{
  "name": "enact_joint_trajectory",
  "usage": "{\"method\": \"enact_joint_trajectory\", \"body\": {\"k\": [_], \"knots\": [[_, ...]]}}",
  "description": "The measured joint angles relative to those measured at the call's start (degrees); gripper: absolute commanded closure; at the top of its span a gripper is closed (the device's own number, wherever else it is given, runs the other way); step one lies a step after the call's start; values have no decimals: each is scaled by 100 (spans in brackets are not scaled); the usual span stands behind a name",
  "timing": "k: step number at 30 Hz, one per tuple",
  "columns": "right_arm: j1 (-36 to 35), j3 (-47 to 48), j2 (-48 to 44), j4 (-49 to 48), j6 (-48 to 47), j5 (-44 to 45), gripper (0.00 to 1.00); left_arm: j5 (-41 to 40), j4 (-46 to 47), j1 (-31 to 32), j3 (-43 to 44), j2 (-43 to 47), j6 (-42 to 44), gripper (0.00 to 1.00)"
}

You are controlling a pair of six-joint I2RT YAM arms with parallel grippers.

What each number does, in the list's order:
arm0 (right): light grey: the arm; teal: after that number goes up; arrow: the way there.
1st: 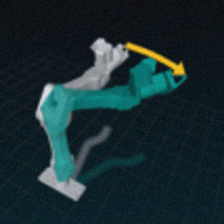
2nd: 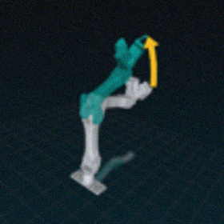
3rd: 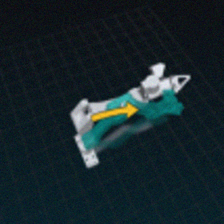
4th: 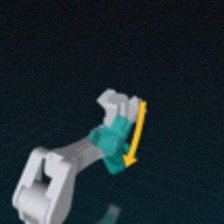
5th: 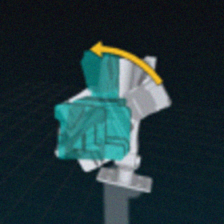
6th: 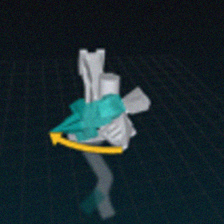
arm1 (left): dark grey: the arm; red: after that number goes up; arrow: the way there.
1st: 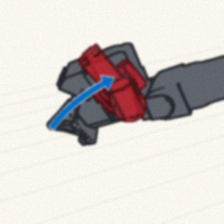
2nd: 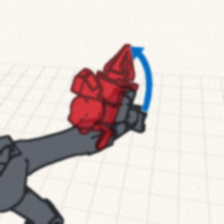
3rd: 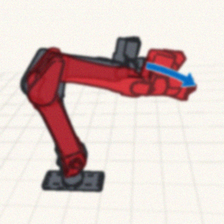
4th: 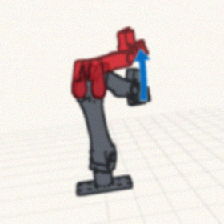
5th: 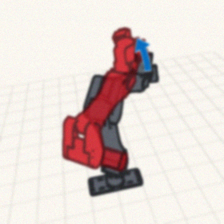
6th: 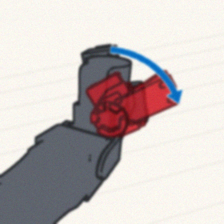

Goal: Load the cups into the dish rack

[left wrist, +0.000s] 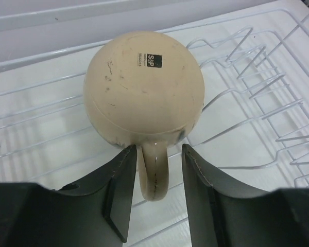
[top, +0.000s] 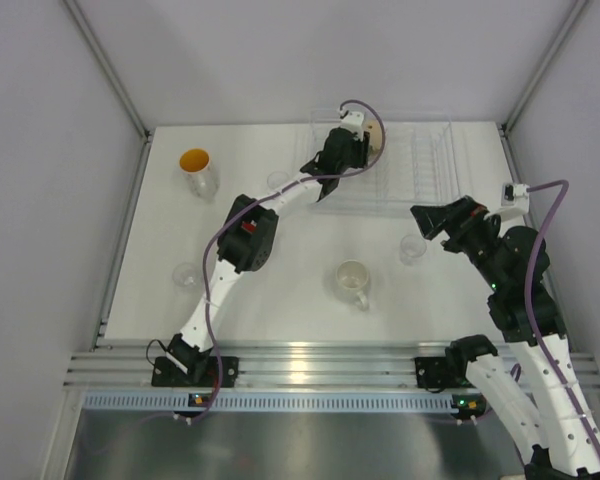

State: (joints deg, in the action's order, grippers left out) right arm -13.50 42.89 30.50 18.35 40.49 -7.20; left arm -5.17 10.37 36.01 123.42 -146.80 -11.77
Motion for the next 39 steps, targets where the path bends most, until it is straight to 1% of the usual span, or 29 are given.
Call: {"method": "enact_joint_trajectory", "body": {"k": [9,12,16,18,20,21,24,25,27,28,30,32,33,34,39], "knots": [[0,0,0,0,-9,2,1,22,216,-2,-85,22,0,52],[0,0,0,4,-61,0,1,144,249,-2,-472,216,0,50],[0,76,74,101,-289,0,1,289,157,0,-1250,815,26,46],[0,184,179,186,-468,-4,1,337,129,11,-1596,1257,70,43],[0,269,275,286,-647,-33,5,446,122,20,-1891,1803,101,41],[0,319,343,358,-767,-70,10,505,94,22,-2055,2149,105,41],[0,468,566,590,-1064,-210,19,708,81,28,-2535,3178,74,41],[0,525,664,671,-1152,-264,24,800,114,31,-2769,3615,35,41],[0,625,850,817,-1300,-409,28,970,162,42,-3213,4393,-55,41],[-2,667,960,887,-1377,-498,32,1054,210,46,-3517,4817,-122,41],[-13,699,1130,986,-1462,-636,37,1191,181,48,-4013,5480,-262,42],[-46,702,1274,1086,-1526,-721,39,1307,162,59,-4712,6201,-485,42],[-85,702,1333,1130,-1545,-748,40,1353,122,61,-4999,6317,-573,42],[-140,704,1403,1172,-1569,-761,40,1405,92,70,-5379,6767,-686,42],[-629,734,1709,1346,-1727,-664,43,1545,-439,81,-6782,7868,-1165,41]]}}
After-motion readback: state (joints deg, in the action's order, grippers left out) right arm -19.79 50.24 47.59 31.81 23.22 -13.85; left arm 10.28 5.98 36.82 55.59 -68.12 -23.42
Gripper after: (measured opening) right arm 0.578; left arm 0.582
